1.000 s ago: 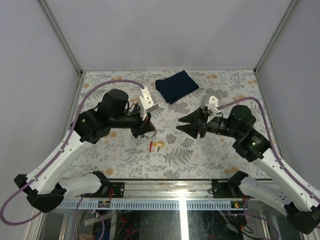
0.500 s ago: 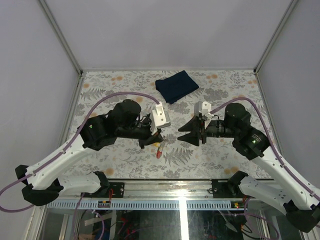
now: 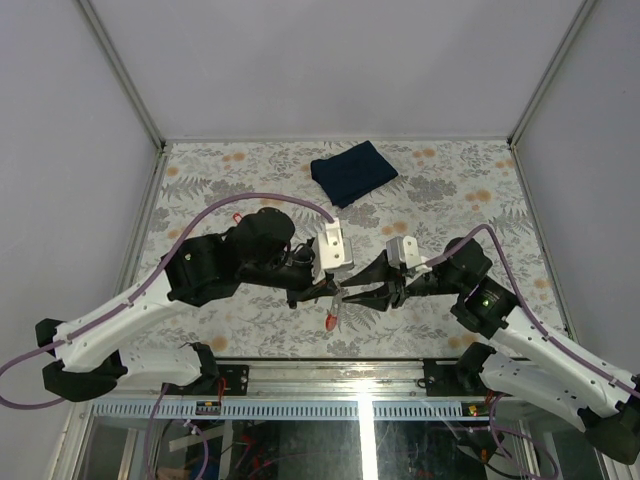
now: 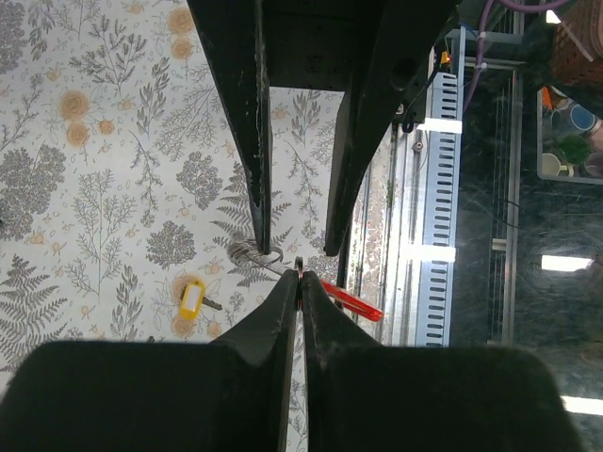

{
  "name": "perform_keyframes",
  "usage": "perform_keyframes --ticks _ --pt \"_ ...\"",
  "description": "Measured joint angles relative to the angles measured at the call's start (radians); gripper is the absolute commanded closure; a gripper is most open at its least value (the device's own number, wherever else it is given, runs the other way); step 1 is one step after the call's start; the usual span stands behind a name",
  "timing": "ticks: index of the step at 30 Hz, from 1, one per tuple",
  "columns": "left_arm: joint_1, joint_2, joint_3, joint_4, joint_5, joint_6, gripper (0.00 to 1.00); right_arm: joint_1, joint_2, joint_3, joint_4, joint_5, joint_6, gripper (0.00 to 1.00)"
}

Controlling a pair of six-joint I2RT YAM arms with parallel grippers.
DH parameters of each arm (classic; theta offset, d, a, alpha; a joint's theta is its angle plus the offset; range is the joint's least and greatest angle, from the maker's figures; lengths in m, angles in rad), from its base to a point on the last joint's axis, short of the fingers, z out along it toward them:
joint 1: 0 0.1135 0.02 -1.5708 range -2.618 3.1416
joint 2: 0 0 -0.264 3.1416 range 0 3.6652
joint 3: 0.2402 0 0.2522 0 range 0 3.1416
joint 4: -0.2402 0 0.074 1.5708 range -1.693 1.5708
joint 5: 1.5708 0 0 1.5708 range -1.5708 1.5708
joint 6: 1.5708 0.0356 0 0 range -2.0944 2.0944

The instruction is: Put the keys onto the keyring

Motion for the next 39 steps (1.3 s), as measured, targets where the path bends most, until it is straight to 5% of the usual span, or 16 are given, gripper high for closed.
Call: perform_keyframes --ticks 26,33,39 --pt "-0.028 0.032 0.034 -0.002 -0.029 0.000 1.00 0.008 0.018 0.000 0.061 0.007 0.017 0.79" --pt "-0.029 0.045 0.047 -0.013 -0.044 0.000 1.00 0.008 0.027 0.000 0.061 0.002 0.019 1.00" --pt "-0.032 0.045 0.048 -0.015 -0.049 -0.001 0.92 0.008 0.025 0.000 0.056 0.002 0.011 1.00"
